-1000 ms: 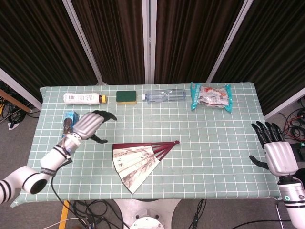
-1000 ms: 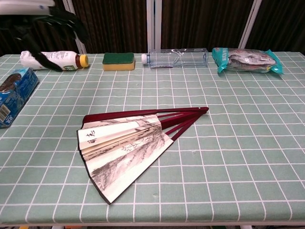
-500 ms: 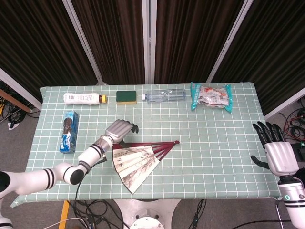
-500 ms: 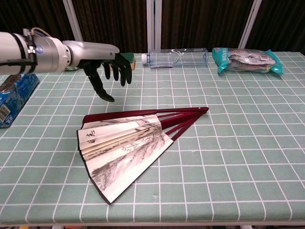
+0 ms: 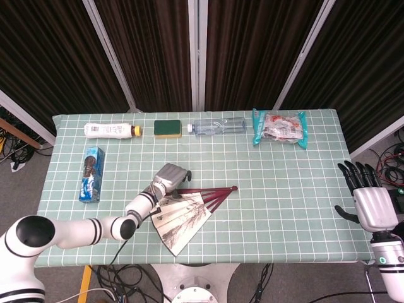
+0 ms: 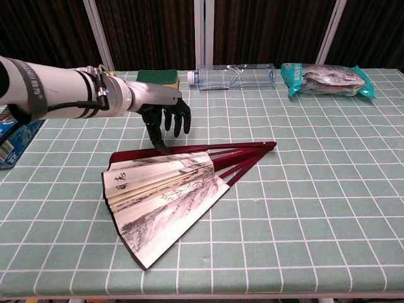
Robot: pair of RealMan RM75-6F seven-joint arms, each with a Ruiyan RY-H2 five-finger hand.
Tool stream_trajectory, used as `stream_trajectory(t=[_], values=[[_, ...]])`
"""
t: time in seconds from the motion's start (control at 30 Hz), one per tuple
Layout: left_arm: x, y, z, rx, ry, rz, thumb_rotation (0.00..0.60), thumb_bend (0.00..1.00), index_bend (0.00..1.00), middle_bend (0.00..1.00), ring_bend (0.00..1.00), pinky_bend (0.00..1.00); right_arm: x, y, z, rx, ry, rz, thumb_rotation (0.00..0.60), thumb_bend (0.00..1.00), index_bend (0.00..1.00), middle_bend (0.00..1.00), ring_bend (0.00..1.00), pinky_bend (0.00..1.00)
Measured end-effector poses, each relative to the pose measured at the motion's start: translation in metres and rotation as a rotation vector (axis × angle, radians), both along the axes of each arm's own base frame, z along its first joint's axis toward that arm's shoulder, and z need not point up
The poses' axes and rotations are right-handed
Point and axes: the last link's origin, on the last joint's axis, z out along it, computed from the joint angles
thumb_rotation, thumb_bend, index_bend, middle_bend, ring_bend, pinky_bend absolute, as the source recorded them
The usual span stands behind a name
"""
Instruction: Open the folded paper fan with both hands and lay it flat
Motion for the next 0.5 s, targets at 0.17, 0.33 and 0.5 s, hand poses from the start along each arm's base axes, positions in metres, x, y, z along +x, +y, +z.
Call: stream_trajectory(t=[0.17,0.33,0.5], values=[[0.002,0.0,-0.008,-0.02,0.021,0.017,0.6,0.24,0.35,0.41,0.38,0.34,-0.004,0.0,0.001,-0.005,0.0,-0.012,0.599,0.07,0.0,0.05,0.0,0.0],[0.003,-0.001,-0.014,-0.033,0.029,0.026,0.6,0.25,0.35,0.42,0.38,0.34,-0.006,0.0,0.001,-0.007,-0.001,-0.02,0.599,0.07,0.0,0.05,0.0,0.0],[0.007,-0.004,-0.016,-0.043,0.028,0.012,0.6,0.26,0.36,0.44,0.41,0.35,-0.007,0.0,0.0,-0.006,-0.003,-0.025,0.599,0.07,0.0,0.05,0.0,0.0]])
